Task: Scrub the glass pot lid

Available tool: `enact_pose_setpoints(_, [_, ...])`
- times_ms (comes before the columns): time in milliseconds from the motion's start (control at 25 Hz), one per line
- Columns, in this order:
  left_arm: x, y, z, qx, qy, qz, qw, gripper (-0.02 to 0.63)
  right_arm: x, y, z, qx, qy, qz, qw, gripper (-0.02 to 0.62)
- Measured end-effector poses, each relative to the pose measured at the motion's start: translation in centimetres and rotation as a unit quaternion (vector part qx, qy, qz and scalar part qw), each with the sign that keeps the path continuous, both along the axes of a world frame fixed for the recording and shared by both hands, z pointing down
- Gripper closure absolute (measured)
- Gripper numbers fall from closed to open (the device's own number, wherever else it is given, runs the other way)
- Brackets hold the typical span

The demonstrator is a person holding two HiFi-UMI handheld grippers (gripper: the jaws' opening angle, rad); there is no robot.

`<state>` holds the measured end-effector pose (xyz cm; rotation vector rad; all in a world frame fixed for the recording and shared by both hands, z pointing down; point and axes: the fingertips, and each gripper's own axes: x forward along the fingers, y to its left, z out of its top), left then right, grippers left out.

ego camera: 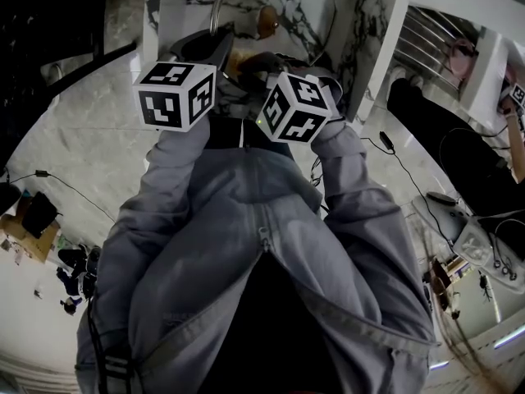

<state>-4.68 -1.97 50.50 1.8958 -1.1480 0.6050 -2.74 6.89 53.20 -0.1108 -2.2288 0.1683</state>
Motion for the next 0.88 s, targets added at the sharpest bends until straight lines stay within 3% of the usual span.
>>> enact_pose_setpoints(160, [0.1,0.0,-0.2,0.000,-0.003,0.004,1.0000,0.549,0.3,0.9,-0.5,-0.055,0.001,-0.016,0.998,0.551])
enact_pose_setpoints(400, [0.2,0.0,-0.2,0.000,-0.004,0.005,1.0000,0.549,1.2,0.9,-2.4,-0.080,-0.018,-0.041,0.996,0.551])
enact_pose_setpoints(600, [0.2,-0.2,-0.2,-0.004,-0.004,0.005,1.0000,0.549,2.6,-1.9,-4.2,-0.060,-0.037,0.002,0.998,0.551])
enact_pose_setpoints(880, [0.1,-0.3,-0.2,-0.004,-0.006,0.007,0.9999,0.549,6.0,-8.7,-5.1,0.019,-0.025,0.093,0.995,0.551])
